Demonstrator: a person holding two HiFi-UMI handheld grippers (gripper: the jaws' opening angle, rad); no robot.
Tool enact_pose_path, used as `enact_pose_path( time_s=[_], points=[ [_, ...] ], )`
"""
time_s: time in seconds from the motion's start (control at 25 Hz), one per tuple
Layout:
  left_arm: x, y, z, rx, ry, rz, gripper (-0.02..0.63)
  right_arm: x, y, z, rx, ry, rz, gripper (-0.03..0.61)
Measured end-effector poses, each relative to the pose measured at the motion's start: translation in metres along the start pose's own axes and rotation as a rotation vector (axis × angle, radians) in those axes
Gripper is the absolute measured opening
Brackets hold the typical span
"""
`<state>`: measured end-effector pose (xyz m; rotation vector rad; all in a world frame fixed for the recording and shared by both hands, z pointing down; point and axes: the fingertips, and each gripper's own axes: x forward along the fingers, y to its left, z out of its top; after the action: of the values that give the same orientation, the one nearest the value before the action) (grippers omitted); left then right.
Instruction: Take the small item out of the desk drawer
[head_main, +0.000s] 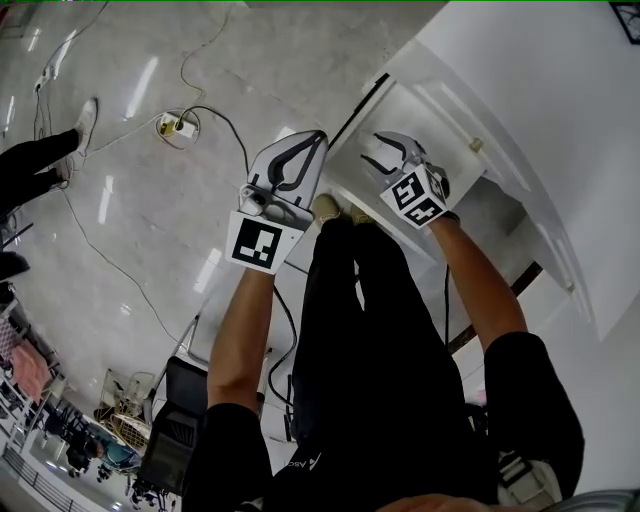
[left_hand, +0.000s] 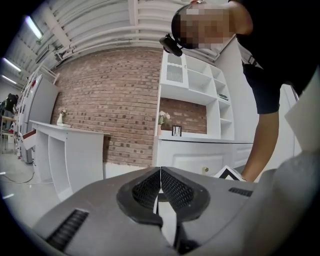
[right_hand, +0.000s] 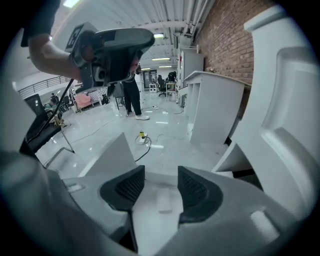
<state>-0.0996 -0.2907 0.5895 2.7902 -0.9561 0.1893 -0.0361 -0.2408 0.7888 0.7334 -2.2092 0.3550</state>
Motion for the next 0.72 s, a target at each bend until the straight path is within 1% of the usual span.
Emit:
enact_pose_path(
  time_s=[0.24, 0.52, 0.72],
  points=[
    [0.01, 0.022, -0.03, -0.034, 0.001, -0.006, 0.0, 0.049, -0.001, -0.045, -0.006, 0.107, 0.022, 0.221],
    [0.019, 0.039, -0.059, -0.059, 0.026, -0.024, 0.0, 0.093, -0.009, -0.086, 0.006, 0.202, 0.025, 0.221],
    [0.026, 0.047, -0.071, -0.056, 0.037, -0.043, 0.0, 0.118, -0.012, -0.107, 0.008, 0.252, 0.043, 0.221]
  ],
)
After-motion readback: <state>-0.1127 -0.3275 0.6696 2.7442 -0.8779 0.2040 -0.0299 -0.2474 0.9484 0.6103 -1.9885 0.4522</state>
